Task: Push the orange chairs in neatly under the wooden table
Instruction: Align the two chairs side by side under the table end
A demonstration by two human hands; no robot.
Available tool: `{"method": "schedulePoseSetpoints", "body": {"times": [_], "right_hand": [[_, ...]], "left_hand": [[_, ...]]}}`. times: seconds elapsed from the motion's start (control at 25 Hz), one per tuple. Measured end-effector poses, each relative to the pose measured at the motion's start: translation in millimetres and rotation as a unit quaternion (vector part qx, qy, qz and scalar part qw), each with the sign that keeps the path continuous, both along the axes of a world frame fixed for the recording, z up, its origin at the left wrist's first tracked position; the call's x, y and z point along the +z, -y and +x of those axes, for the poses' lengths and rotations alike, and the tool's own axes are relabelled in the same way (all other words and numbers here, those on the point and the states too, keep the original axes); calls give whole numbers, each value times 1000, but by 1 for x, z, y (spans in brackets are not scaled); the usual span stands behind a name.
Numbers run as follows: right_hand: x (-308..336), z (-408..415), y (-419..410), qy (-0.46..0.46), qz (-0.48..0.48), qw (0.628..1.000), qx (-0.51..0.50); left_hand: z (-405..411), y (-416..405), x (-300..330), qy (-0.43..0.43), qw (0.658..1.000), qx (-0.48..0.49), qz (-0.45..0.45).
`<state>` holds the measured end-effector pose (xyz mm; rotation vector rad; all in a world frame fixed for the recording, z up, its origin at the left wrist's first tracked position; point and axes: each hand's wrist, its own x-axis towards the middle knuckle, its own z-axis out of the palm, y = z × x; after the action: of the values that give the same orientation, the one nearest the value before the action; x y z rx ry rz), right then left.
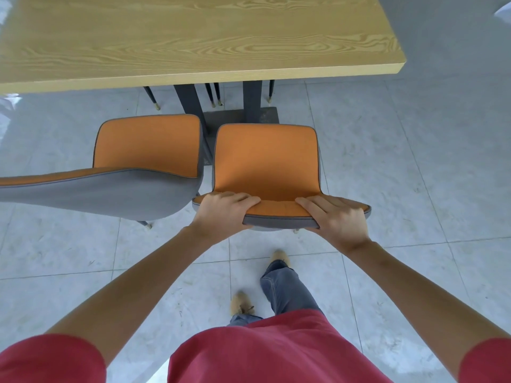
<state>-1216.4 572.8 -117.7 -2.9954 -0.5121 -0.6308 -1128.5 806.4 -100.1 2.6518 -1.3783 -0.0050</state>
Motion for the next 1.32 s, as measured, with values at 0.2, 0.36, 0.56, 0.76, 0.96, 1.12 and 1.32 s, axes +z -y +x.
{"method": "schedulePoseSetpoints", "body": {"times": [0.2,0.36,0.56,0.76,0.96,1.12,1.32], "right_hand": [[2,24,10,33,-9,999,4],[11,46,11,34,-6,999,8],[14,54,13,16,6,1000,14],[15,39,12,-26,1,999,30],[12,21,10,-58,6,997,42],[15,16,14,-82,-21,996,42],[8,13,14,-77,-9,996,40]], "left_hand": [[26,7,4,18,999,-18,-29],[46,9,15,57,998,-4,-41],[51,12,18,82,995,27,-42],[35,11,10,68,997,18,-31],[13,9,5,51,998,42,-14],[4,9,2,52,997,48,-18],[3,8,1,54,998,29,-13]]}}
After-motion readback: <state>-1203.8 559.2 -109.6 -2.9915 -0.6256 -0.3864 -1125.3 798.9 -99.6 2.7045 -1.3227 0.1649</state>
